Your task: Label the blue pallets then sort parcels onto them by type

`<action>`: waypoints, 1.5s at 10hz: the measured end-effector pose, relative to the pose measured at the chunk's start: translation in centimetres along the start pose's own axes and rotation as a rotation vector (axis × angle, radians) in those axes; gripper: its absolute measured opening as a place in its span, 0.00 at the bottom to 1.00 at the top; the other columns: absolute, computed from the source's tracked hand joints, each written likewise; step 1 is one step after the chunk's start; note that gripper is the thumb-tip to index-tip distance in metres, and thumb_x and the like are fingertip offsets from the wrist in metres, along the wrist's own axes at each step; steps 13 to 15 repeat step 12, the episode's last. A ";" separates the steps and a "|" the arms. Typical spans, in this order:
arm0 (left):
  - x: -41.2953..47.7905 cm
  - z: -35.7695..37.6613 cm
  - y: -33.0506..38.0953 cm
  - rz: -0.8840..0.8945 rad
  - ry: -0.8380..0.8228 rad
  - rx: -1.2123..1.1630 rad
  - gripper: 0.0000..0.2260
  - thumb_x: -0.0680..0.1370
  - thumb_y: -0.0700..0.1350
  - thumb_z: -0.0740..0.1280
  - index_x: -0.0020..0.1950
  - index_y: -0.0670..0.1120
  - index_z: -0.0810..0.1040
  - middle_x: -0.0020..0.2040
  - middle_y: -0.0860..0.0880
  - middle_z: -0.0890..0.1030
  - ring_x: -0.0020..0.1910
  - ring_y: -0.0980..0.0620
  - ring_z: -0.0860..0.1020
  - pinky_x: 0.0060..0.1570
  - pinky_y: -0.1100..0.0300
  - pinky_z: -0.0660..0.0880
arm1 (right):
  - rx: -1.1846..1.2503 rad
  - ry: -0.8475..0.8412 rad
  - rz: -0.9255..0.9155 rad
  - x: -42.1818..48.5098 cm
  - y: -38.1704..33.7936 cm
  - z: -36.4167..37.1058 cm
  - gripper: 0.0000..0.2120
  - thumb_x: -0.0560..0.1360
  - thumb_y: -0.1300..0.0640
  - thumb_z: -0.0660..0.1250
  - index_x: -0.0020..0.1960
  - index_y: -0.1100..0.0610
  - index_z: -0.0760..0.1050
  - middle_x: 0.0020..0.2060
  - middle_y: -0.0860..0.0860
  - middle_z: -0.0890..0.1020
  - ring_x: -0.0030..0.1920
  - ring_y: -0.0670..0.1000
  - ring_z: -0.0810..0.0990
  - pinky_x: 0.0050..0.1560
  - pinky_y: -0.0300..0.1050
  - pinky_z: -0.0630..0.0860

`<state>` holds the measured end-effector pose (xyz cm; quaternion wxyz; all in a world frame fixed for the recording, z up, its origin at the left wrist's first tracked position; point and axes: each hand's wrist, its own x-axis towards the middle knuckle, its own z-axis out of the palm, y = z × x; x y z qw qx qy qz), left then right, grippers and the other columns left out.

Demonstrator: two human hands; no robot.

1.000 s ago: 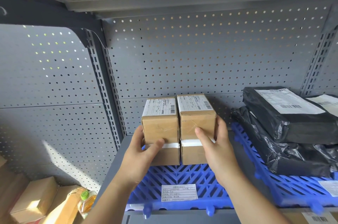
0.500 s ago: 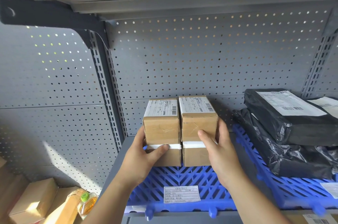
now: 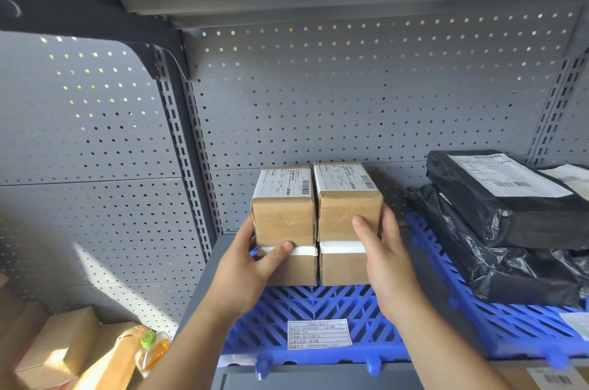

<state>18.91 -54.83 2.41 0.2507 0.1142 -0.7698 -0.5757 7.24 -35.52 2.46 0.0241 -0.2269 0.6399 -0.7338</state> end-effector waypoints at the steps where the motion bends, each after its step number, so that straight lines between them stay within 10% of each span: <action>1: 0.1 0.0 -0.2 -0.009 0.005 0.010 0.23 0.73 0.59 0.76 0.66 0.64 0.75 0.58 0.60 0.83 0.59 0.61 0.80 0.59 0.58 0.75 | -0.010 -0.002 0.015 0.0 0.0 0.0 0.23 0.72 0.34 0.66 0.66 0.27 0.67 0.61 0.32 0.80 0.61 0.34 0.77 0.63 0.48 0.70; 8: -0.3 -0.3 0.1 0.034 0.004 0.006 0.26 0.71 0.60 0.75 0.67 0.61 0.74 0.61 0.62 0.82 0.61 0.64 0.79 0.53 0.74 0.74 | -0.058 0.023 0.028 0.0 -1.3 0.1 0.21 0.70 0.36 0.67 0.62 0.28 0.70 0.57 0.32 0.81 0.58 0.34 0.78 0.62 0.47 0.71; 10: -1.4 -0.8 -0.2 0.017 0.093 -0.004 0.37 0.72 0.59 0.75 0.78 0.60 0.64 0.71 0.64 0.74 0.70 0.63 0.72 0.67 0.62 0.71 | -0.043 0.076 -0.025 -1.1 -1.7 0.1 0.28 0.71 0.40 0.67 0.70 0.38 0.69 0.64 0.37 0.80 0.65 0.39 0.76 0.69 0.49 0.69; 12: -2.9 -0.5 0.5 -0.005 0.178 0.059 0.43 0.67 0.67 0.74 0.78 0.63 0.60 0.61 0.81 0.69 0.65 0.75 0.70 0.67 0.59 0.71 | -0.065 0.117 -0.021 -2.8 -2.0 0.1 0.32 0.69 0.40 0.67 0.72 0.41 0.67 0.67 0.38 0.76 0.69 0.39 0.72 0.69 0.45 0.68; 15: -2.9 -0.5 0.5 -0.005 0.178 0.059 0.43 0.67 0.67 0.74 0.78 0.63 0.60 0.61 0.81 0.69 0.65 0.75 0.70 0.67 0.59 0.71 | -0.065 0.117 -0.021 -2.8 -2.0 0.1 0.32 0.69 0.40 0.67 0.72 0.41 0.67 0.67 0.38 0.76 0.69 0.39 0.72 0.69 0.45 0.68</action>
